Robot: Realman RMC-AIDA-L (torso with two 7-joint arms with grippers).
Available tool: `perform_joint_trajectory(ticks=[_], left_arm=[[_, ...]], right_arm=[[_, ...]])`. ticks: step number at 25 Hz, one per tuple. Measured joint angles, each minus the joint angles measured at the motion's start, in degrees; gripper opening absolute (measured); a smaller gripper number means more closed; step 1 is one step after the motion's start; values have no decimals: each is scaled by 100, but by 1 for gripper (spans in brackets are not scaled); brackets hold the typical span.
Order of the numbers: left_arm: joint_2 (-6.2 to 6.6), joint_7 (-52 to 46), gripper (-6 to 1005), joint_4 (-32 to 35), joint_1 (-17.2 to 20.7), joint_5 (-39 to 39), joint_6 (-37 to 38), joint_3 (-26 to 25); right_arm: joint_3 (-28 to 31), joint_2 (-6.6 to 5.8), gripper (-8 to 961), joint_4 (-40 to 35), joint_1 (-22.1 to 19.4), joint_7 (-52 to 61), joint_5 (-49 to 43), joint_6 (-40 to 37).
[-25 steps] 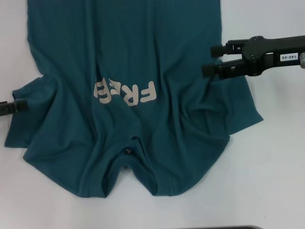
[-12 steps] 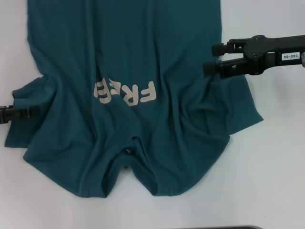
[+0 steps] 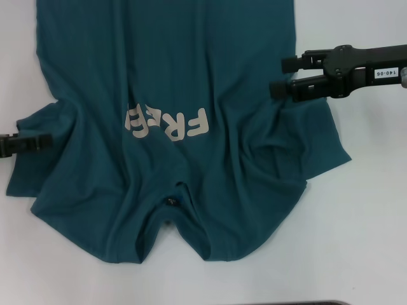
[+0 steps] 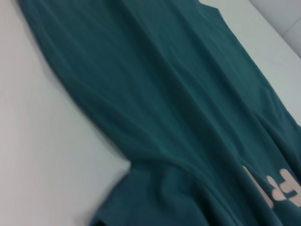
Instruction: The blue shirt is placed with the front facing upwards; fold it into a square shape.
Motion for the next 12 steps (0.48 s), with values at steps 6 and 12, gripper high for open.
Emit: perform_joint_trajectory(ticks=[6, 12], left_arm=[[14, -111, 739, 31, -9, 11, -264, 17], [4, -97, 493, -5, -20, 61, -241, 30]], right_arm=[[28, 0, 928, -4, 2, 0, 0, 3], [41, 0, 927, -10, 6, 0, 0, 12]])
